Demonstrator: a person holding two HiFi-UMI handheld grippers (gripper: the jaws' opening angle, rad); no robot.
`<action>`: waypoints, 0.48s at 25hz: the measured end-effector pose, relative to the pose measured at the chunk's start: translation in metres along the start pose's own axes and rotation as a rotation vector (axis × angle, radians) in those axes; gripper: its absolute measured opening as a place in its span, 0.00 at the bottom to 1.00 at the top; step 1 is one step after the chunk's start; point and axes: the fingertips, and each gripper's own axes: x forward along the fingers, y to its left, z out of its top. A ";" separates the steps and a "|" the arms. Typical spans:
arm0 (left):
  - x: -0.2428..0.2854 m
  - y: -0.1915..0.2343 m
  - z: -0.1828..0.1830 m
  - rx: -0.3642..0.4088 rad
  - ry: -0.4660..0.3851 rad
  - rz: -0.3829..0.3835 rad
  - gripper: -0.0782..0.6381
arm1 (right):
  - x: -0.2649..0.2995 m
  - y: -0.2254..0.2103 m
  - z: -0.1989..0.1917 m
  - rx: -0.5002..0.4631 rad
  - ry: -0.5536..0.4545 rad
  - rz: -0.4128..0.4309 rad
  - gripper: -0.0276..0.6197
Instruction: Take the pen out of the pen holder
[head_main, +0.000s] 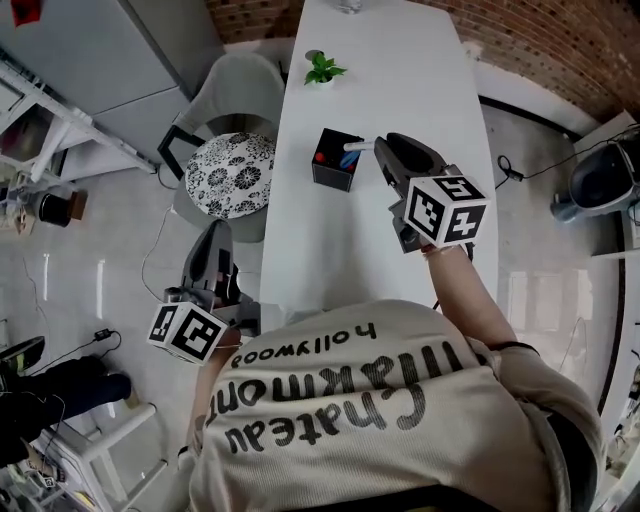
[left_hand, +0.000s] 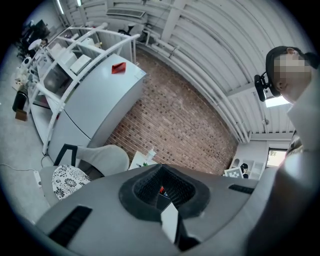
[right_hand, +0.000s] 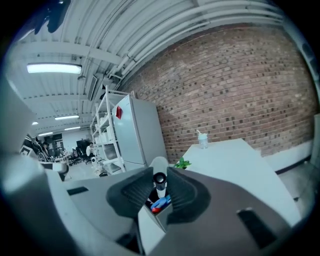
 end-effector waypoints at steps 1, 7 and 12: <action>-0.002 -0.004 0.000 0.003 -0.006 -0.002 0.11 | -0.004 -0.001 0.003 0.019 -0.012 0.005 0.18; -0.016 -0.031 -0.006 0.016 -0.035 -0.014 0.11 | -0.037 -0.004 0.009 0.087 -0.059 0.032 0.18; -0.027 -0.052 -0.019 0.024 -0.044 -0.014 0.11 | -0.068 -0.010 -0.003 0.102 -0.057 0.040 0.18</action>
